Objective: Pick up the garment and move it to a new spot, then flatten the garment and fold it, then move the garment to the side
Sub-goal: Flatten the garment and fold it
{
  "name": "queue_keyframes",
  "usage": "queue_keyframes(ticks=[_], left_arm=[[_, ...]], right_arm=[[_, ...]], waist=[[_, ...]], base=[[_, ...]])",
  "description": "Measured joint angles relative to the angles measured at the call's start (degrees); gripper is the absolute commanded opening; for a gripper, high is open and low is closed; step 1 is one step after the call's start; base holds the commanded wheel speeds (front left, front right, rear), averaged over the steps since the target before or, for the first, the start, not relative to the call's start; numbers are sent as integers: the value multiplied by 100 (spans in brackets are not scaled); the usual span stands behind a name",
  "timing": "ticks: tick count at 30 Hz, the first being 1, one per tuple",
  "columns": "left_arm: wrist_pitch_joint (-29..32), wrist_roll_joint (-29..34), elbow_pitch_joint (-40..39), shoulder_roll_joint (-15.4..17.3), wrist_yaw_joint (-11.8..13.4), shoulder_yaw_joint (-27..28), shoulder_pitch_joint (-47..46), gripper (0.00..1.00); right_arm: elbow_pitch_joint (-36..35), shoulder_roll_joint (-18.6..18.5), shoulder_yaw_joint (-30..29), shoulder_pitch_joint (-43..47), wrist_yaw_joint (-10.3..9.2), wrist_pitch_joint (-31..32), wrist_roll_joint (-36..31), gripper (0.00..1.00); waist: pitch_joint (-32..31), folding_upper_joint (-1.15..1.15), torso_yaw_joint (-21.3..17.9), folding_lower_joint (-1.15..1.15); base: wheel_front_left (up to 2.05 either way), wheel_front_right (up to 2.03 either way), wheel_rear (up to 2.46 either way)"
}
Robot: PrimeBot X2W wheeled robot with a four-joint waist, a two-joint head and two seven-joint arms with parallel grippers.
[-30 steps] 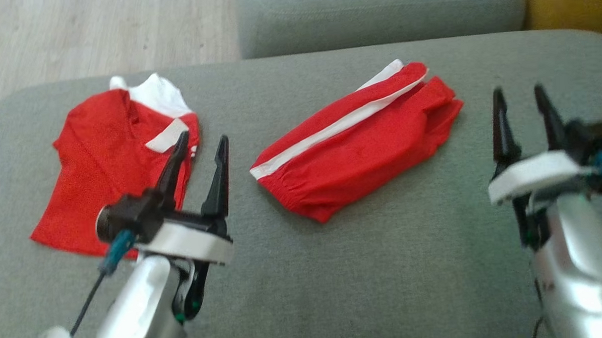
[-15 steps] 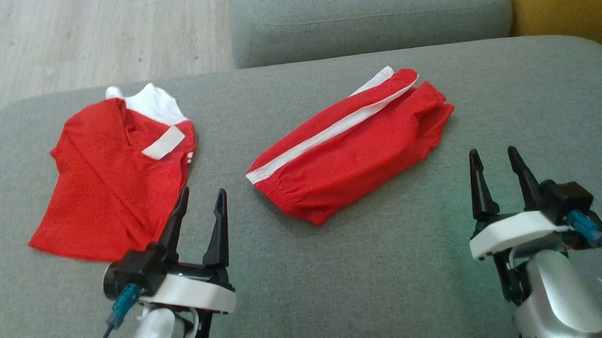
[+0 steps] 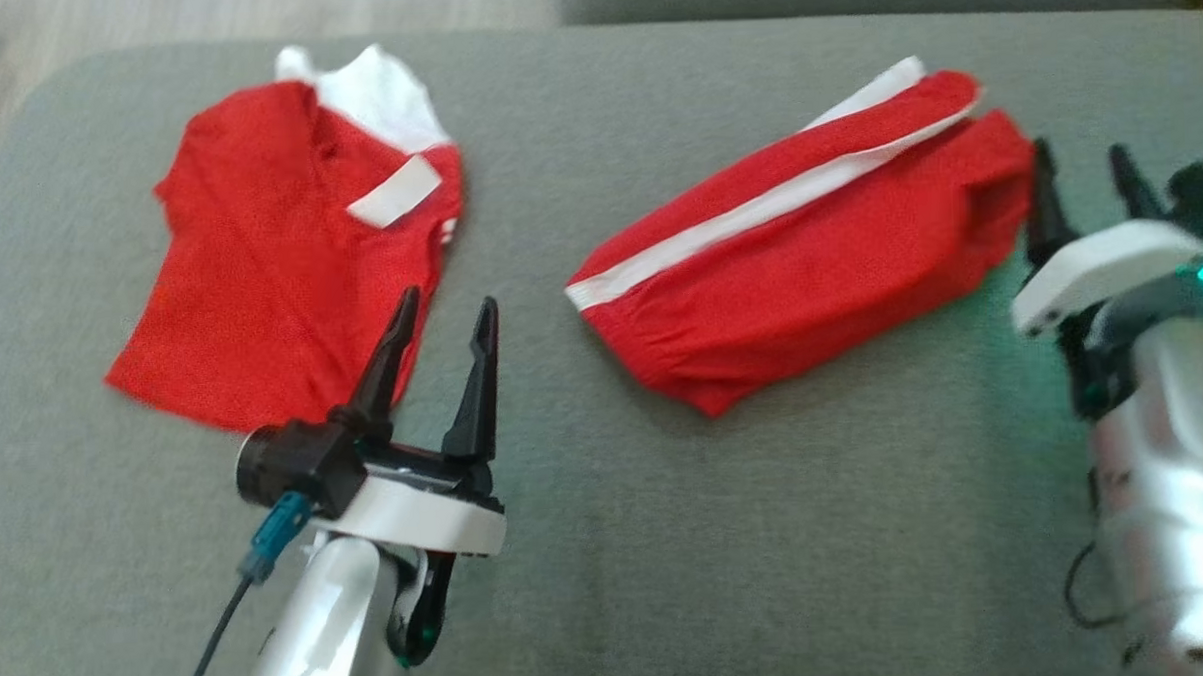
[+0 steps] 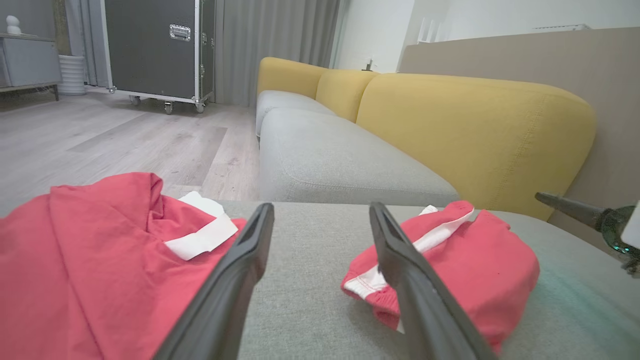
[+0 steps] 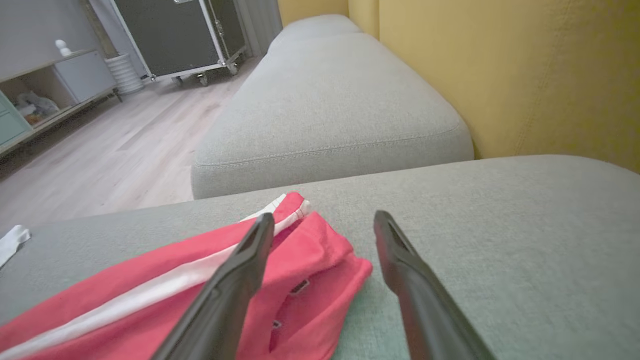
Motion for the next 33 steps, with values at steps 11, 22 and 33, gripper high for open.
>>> queue_keyframes(ticks=[11,22,33], left_arm=[[0,-49,16,-34,-46,-204,-140,100],[0,-272,-12,-41,-46,-369,-264,100],[0,-370,-58,-44,-46,-372,-358,100]], right_arm=[[1546,-229,-1471,-1120,-1,787,-1171,100],[1677,-338,-2409,-1387,-1,1087,-2590,100],[2436,-332,-2164,-1787,-1,719,-2741,0]], waist=[[532,0,565,0],[730,0,665,-1],[731,0,504,-1]], base=[[0,0,0],[0,0,0],[0,0,0]])
